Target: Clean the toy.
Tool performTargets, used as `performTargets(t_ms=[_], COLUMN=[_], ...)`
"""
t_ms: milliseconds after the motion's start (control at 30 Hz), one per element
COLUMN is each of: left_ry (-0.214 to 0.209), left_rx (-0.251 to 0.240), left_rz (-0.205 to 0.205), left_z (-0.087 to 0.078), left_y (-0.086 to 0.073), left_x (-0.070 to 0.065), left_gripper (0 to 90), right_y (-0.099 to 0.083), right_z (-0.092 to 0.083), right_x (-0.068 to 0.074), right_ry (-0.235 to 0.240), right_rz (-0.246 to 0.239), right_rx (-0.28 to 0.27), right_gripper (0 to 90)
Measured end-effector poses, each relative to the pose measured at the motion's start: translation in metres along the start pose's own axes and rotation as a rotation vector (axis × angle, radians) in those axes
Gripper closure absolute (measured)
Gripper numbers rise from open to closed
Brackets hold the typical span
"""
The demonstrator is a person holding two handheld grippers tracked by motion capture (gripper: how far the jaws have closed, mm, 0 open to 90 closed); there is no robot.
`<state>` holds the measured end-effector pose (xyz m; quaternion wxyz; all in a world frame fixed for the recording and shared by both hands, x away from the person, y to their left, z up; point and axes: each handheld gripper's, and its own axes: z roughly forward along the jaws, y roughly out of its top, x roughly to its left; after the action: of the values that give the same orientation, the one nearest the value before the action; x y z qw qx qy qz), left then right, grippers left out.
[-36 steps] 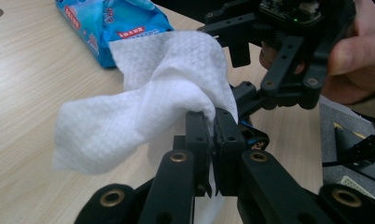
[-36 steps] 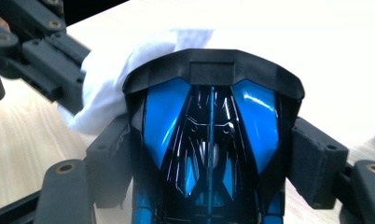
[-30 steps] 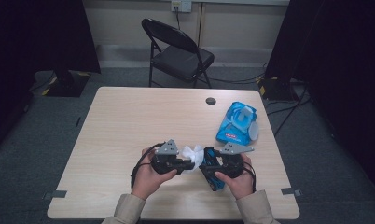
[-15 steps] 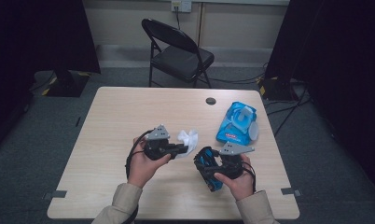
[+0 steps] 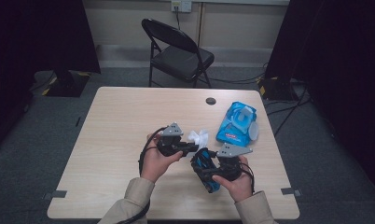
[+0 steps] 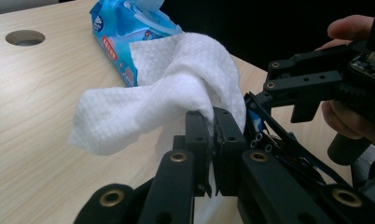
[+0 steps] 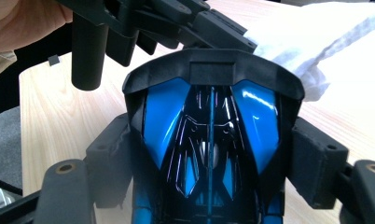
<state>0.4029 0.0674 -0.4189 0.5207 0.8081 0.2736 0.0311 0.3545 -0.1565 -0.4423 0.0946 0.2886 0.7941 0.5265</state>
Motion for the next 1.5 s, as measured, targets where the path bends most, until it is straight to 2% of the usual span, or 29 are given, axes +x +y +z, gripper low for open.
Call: performTargets(t_ms=[433, 700, 1233, 1367, 1400, 1500], left_ry=[-0.035, -0.067, -0.128, -0.101, -0.095, -0.065], left_rx=[0.003, 0.013, 0.047, 0.021, 0.008, -0.027], left_rz=[0.009, 0.018, 0.024, 0.005, -0.008, -0.014], left_z=[-0.008, -0.013, -0.021, -0.027, -0.030, -0.039], left_y=[-0.004, -0.012, -0.033, -0.032, -0.030, -0.020], left_x=[-0.005, -0.011, -0.021, -0.016, -0.013, -0.007], left_gripper=[86.5, 86.5, 86.5, 86.4, 86.4, 86.4], right_y=[-0.007, -0.011, -0.015, -0.014, -0.014, -0.013], right_z=[-0.002, -0.001, 0.005, 0.004, 0.003, 0.004], right_x=[-0.012, -0.018, -0.020, -0.021, -0.020, -0.018], right_ry=[-0.043, -0.075, -0.082, -0.080, -0.081, -0.074], right_rz=[0.042, 0.047, 0.050, 0.050, 0.049, 0.044], right_rx=[0.012, 0.028, 0.046, 0.044, 0.042, 0.046], right_gripper=[25.8, 25.8, 25.8, 25.8, 25.8, 25.8])
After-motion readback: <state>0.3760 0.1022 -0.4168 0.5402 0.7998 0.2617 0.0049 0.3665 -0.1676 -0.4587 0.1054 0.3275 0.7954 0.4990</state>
